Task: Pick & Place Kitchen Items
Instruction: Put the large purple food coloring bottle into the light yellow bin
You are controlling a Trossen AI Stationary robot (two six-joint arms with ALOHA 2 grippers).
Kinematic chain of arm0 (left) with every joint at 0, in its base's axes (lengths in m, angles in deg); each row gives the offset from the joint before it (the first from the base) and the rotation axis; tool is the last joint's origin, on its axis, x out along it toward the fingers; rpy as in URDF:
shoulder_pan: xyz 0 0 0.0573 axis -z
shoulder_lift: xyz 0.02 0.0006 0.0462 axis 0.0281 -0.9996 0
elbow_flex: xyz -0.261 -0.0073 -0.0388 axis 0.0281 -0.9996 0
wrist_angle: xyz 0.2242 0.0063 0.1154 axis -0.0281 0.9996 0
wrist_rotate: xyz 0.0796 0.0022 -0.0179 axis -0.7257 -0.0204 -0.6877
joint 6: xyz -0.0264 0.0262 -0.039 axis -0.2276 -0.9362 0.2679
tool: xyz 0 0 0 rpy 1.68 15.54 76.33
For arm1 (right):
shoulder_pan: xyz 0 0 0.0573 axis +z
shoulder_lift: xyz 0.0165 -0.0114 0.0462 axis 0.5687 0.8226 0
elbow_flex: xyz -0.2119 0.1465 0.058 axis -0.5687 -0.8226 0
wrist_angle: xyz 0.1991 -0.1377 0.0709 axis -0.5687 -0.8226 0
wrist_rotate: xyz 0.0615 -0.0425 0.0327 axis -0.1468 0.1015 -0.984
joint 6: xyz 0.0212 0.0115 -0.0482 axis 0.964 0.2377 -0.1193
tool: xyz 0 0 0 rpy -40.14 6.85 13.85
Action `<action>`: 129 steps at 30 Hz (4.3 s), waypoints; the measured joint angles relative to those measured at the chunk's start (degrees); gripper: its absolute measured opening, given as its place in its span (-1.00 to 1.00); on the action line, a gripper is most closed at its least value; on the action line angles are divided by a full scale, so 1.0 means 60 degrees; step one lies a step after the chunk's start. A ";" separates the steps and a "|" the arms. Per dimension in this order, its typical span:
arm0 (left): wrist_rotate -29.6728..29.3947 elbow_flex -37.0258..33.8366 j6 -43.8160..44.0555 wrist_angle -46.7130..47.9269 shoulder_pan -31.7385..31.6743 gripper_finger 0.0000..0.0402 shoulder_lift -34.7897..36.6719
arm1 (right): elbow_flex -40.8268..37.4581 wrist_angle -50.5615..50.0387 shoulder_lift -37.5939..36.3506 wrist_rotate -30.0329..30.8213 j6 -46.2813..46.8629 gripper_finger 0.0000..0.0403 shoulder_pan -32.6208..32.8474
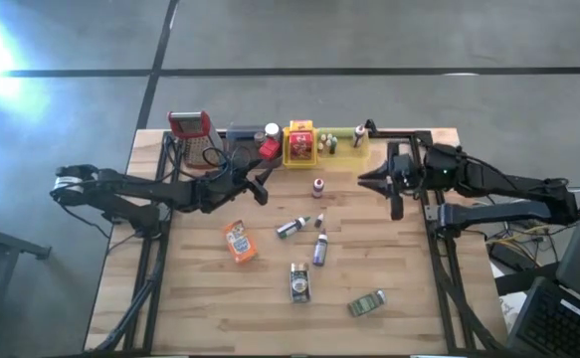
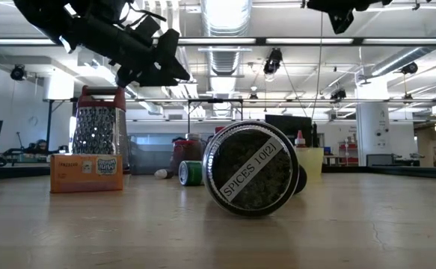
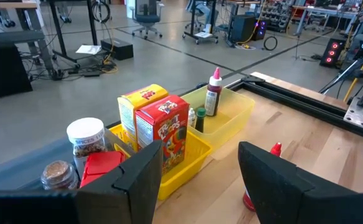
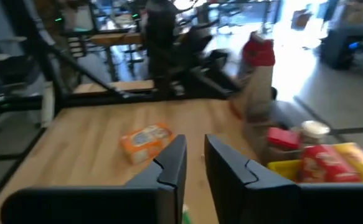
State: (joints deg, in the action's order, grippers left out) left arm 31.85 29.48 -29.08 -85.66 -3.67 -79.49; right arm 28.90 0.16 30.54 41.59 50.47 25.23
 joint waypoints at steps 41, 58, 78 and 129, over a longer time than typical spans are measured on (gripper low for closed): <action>0.0000 -0.0004 0.0002 0.0006 0.0002 0.07 0.0000 | 0.2790 -0.4907 0.5567 0.2608 0.2130 -0.56 0.3702; 0.0000 -0.0004 0.0004 0.0006 0.0002 0.07 0.0000 | 0.4482 -0.5849 0.7010 0.2463 0.9811 0.08 0.3128; 0.0000 -0.0004 0.0000 0.0035 0.0000 0.08 0.0000 | 0.5867 -0.7026 0.9887 0.0813 1.4763 0.55 0.3067; -0.0001 -0.0007 0.0000 0.0365 0.0003 0.07 0.0004 | 0.5796 -0.6511 1.2323 -0.0357 1.2958 -0.15 0.2436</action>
State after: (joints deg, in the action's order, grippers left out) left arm 31.85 29.43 -29.08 -83.47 -3.65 -79.46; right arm 63.68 -38.90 104.48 39.45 128.22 39.85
